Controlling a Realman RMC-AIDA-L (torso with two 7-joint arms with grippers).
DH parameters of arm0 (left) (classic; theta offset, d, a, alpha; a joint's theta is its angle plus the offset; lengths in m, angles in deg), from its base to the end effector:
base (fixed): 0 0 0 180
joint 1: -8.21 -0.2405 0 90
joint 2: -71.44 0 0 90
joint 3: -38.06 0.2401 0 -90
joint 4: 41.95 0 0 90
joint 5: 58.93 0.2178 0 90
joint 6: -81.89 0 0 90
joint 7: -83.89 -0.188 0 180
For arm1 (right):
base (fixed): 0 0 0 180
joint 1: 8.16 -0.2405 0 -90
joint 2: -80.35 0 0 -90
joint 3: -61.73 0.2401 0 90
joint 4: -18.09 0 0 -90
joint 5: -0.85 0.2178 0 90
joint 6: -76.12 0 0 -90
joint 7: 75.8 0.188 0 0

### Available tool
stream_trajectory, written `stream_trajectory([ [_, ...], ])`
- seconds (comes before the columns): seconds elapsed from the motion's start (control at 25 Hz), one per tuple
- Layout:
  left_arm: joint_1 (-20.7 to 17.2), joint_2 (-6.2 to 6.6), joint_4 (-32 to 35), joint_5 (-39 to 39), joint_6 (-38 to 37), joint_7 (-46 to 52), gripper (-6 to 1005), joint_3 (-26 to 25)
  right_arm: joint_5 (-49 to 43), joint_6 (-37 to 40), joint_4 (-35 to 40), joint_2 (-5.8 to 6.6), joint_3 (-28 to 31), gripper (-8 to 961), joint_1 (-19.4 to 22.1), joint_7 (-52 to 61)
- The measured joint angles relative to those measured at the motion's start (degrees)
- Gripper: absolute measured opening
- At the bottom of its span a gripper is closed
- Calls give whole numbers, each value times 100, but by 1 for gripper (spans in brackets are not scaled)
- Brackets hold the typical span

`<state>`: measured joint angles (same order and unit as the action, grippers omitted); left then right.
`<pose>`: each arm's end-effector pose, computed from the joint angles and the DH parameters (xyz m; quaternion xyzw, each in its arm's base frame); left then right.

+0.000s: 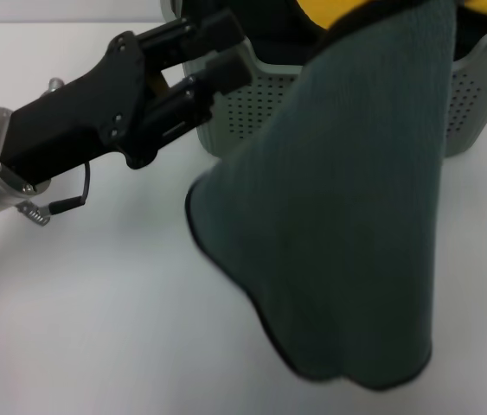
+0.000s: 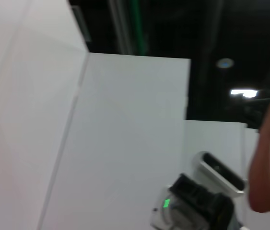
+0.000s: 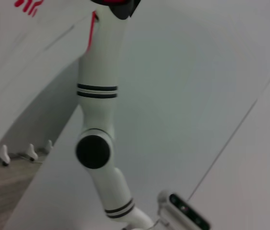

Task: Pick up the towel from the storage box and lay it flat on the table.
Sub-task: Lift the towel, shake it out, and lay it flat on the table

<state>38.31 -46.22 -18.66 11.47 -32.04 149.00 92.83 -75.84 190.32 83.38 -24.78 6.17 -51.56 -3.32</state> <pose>-0.1468 0.2959 0.0178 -0.8136 -0.0624 -0.5761 0.0471 0.0273 0.3195 0.1178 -0.8735 -0.3474 0.3405 0.0174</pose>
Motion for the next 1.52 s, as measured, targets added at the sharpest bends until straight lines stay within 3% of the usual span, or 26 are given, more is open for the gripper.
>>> stream_trajectory([
  [0.12, 46, 1, 267, -1, -55, 93, 398, 265, -50, 80, -40, -51, 0, 5, -30, -1],
  [0.36, 236, -14, 646, 0, -60, 59, 397, 900, -361, 354, -50, -268, -60, 5, -170, -6],
  [0.68, 644, -16, 666, 277, -56, 54, 396, 1043, -600, 558, -28, -410, -122, 5, -389, 24],
  [0.96, 619, -62, 675, 809, -76, 54, 396, 1046, -610, 481, -8, -386, 327, 5, -316, -3],
  [1.52, 317, -175, 513, 894, -47, -85, 394, 1016, -554, 193, 235, -367, 1109, 6, -217, -49],
])
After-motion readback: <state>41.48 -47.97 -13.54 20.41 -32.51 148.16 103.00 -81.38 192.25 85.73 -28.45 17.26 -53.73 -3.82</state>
